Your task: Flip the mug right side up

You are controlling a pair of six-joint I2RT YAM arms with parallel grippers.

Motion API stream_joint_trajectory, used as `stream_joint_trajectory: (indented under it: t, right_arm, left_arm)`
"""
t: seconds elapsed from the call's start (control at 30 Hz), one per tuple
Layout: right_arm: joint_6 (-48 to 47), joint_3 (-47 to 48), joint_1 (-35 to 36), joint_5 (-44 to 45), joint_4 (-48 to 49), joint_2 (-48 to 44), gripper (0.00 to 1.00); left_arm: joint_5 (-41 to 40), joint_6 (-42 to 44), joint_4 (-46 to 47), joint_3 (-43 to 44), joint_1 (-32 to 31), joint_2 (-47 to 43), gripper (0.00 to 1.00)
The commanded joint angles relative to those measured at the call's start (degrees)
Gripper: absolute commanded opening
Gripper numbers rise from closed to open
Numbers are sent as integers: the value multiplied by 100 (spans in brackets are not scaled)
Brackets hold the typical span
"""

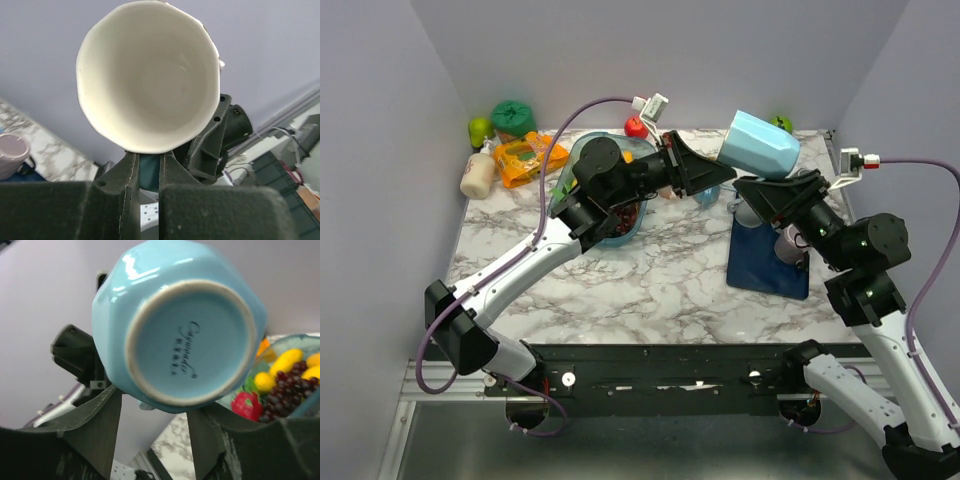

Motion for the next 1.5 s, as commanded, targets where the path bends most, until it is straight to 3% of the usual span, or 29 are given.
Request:
stream_joint_trajectory:
  t: [0.0, 0.23, 0.4, 0.63, 0.97, 1.23, 1.47]
  right_arm:
    - [-493, 43, 55, 590, -1271, -104, 69]
    - [-555, -53, 55, 1442, -2891, -394, 74]
    - [-143, 70, 55, 2927, -4526, -394, 76]
    - [183, 9, 55, 4096, -5266, -499, 77]
    - [210, -70, 55, 4001, -5239, -184, 77]
    - [122, -158, 55, 4053, -5257, -87, 77]
    - [16, -185, 46, 4124, -5336, 45, 77]
  left_arm:
    - [-833, 1430, -1234, 436, -45, -499, 0]
    - [-1835, 3188, -3623, 823, -45, -605, 0]
    - [-2810, 4130, -4654, 552, -45, -570, 0]
    - [-3523, 4622, -4673, -91, -45, -272, 0]
    - [-4393, 4921, -3847, -540, -27, 941, 0]
    - [-5043, 5045, -3486, -145, 52, 2083, 0]
    - [-5509, 4904, -3372, -100, 78, 2409, 0]
